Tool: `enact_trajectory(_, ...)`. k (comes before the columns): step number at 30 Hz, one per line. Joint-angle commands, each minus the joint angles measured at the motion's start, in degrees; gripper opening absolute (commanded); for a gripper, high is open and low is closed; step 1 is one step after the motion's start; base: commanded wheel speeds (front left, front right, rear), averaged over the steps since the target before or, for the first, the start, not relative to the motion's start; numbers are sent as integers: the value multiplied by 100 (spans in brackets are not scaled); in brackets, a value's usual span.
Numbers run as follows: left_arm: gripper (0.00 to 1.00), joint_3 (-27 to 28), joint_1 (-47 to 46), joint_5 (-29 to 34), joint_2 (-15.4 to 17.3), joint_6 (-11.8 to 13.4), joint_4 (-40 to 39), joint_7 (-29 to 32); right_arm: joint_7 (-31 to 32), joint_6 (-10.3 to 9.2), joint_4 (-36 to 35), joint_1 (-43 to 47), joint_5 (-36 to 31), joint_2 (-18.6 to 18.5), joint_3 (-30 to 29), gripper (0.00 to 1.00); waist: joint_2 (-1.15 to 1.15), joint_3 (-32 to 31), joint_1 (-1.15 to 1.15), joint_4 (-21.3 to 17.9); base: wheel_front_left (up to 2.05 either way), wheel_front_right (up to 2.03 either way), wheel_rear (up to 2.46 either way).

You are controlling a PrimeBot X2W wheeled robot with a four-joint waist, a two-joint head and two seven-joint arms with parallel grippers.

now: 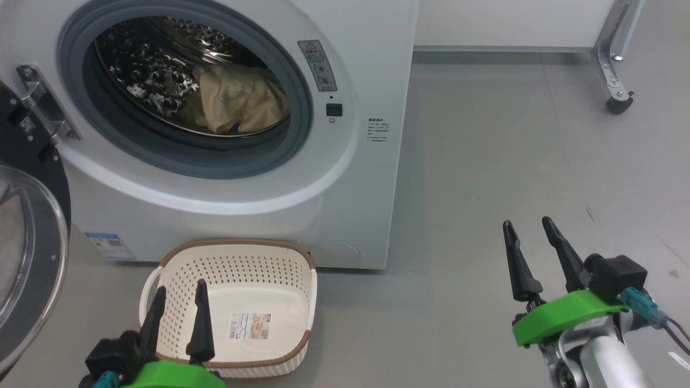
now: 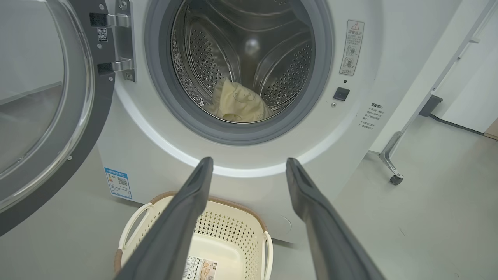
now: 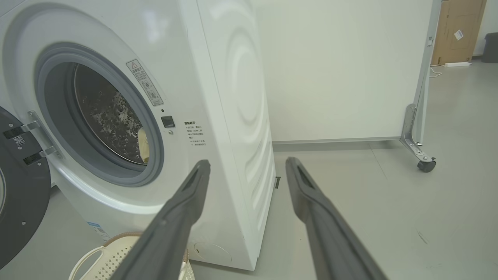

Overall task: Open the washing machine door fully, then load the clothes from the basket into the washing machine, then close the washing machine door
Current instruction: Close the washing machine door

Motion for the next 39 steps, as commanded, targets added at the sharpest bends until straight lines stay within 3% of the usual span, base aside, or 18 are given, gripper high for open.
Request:
enact_trajectory(1, 100, 204, -332, -38, 62, -20, -155, -38, -38, 20, -154, -325, 7, -6, 100, 100, 0, 1, 0, 4, -85, 81, 4)
enact_trajectory(23, 100, 290, -298, 41, 128, -20, -362, -38, -38, 20, -157, -328, 66, -5, 66, 100, 0, 7, 0, 21, -175, 170, 5)
enact_trajectory(39, 100, 188, -292, 203, 145, -20, -348, -38, -38, 20, -128, -310, 93, -5, 65, 100, 0, -31, 0, 49, -33, 33, 0)
